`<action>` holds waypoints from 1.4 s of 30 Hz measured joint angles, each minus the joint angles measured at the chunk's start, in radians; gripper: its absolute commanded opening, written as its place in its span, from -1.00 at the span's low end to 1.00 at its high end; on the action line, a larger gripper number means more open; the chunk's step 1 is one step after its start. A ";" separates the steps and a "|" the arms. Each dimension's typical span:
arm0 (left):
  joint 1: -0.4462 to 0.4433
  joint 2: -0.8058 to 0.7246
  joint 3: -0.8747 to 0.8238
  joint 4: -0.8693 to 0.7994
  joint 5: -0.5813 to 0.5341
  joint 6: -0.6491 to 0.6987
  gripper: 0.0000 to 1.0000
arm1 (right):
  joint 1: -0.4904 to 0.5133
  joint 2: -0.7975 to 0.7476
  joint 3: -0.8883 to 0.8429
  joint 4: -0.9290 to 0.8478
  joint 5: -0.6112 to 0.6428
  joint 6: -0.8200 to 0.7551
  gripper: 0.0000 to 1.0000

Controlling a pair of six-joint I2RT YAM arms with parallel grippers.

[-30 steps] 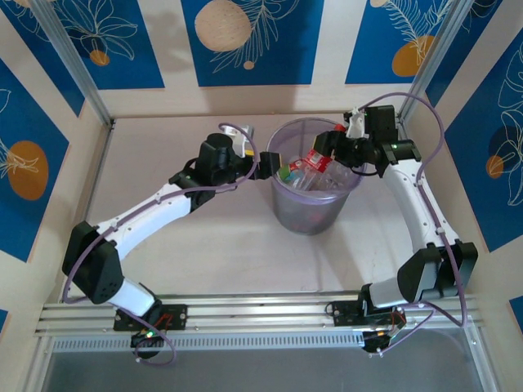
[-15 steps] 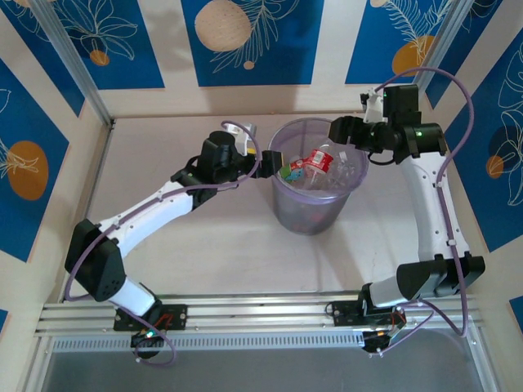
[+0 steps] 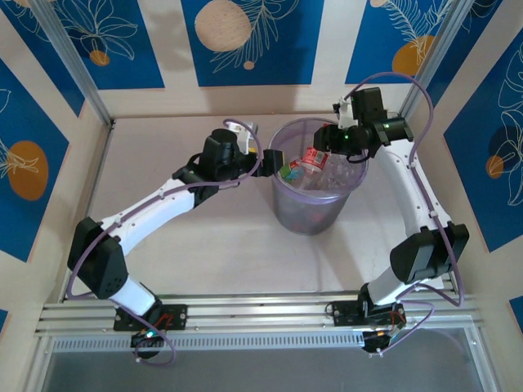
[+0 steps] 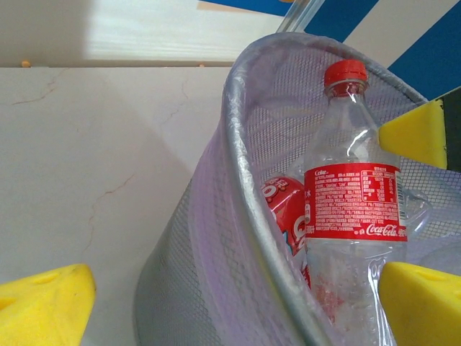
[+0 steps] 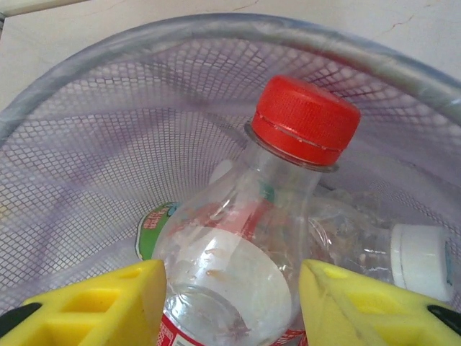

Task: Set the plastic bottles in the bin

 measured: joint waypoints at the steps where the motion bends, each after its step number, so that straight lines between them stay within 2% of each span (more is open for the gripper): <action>1: 0.000 0.003 0.003 -0.003 0.000 0.000 1.00 | 0.002 -0.002 0.003 -0.001 0.000 0.000 0.02; 7: 0.000 0.016 0.035 -0.040 -0.003 0.015 1.00 | -0.035 -0.015 0.109 -0.072 0.009 -0.010 0.09; 12: -0.001 0.024 0.059 -0.072 -0.013 0.024 0.96 | -0.166 -0.085 0.158 -0.129 0.050 -0.024 0.09; 17: -0.001 0.039 0.084 -0.092 -0.017 0.026 0.86 | -0.286 -0.147 0.073 -0.170 0.059 -0.030 0.01; 21: -0.001 0.044 0.094 -0.100 -0.017 0.026 0.77 | -0.291 -0.150 -0.008 -0.179 0.032 -0.029 -0.10; 26: -0.001 0.044 0.096 -0.101 -0.017 0.026 0.70 | -0.291 -0.150 -0.087 -0.178 -0.010 -0.018 -0.42; 35: -0.002 0.045 0.098 -0.095 -0.016 0.021 0.54 | -0.270 -0.150 -0.103 -0.154 -0.055 -0.010 -0.86; 42: -0.002 0.047 0.098 -0.090 -0.016 0.014 0.49 | -0.222 -0.146 -0.103 -0.132 -0.103 0.013 -1.00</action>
